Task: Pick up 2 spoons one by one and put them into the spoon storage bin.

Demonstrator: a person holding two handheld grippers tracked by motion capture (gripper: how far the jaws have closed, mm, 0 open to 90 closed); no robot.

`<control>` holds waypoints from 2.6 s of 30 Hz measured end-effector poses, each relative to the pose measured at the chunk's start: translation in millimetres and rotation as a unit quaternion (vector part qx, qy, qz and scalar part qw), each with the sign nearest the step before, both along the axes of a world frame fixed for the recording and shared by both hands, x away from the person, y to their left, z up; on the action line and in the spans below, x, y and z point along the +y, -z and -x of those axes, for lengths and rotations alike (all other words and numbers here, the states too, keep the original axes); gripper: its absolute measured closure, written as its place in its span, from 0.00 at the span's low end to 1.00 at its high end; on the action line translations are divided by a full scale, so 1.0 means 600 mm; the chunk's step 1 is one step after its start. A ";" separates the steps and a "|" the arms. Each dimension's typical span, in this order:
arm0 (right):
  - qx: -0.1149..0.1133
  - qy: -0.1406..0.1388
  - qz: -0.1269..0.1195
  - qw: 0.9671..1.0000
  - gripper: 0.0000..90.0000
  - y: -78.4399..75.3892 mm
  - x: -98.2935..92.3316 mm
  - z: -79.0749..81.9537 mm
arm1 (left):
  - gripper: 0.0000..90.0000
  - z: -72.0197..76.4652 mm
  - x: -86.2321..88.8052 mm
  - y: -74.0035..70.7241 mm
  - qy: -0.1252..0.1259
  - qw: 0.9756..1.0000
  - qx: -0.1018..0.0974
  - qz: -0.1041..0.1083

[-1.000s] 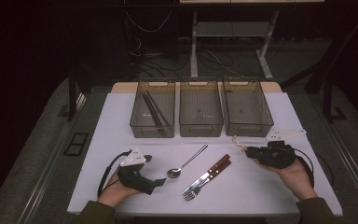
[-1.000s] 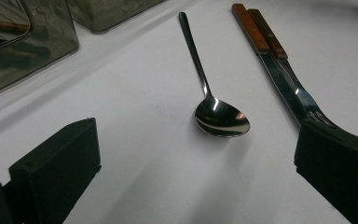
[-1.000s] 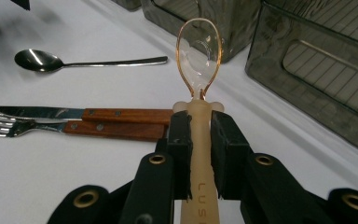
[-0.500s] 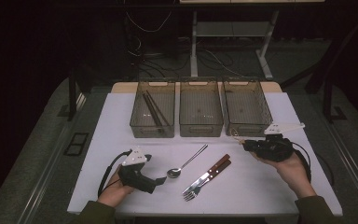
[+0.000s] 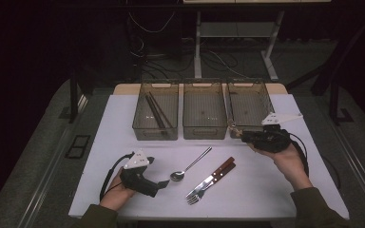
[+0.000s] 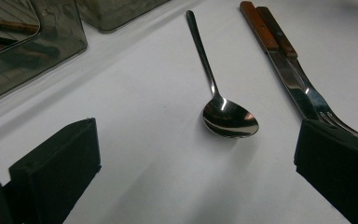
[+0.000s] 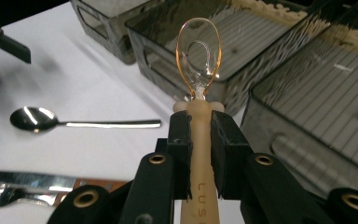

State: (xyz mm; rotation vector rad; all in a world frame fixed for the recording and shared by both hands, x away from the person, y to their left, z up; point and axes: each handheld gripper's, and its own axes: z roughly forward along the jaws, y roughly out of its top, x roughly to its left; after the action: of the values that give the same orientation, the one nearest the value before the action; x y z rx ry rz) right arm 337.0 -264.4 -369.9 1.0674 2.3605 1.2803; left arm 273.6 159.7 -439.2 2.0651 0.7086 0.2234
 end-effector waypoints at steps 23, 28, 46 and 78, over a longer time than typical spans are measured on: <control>-0.007 0.008 -0.015 1.000 0.88 -0.038 0.100 -0.122 | 0.00 0.002 -0.001 -0.003 0.004 1.000 -0.003 0.004; -0.003 0.015 -0.006 1.000 0.88 -0.031 0.118 -0.148 | 0.00 0.003 -0.002 -0.003 0.003 1.000 -0.002 0.008; 0.046 0.026 0.056 0.997 0.87 0.027 0.161 -0.197 | 0.00 0.004 -0.002 -0.005 0.013 1.000 -0.007 0.005; 0.012 0.008 0.016 1.000 0.28 -0.022 0.076 -0.083 | 0.00 0.003 -0.002 -0.003 0.007 1.000 -0.001 0.007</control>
State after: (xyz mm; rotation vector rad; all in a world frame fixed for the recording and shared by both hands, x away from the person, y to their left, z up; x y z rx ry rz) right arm 387.1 -218.8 -357.0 1.0969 2.3765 1.2258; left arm 271.8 158.4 -437.7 2.0562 0.6924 0.2121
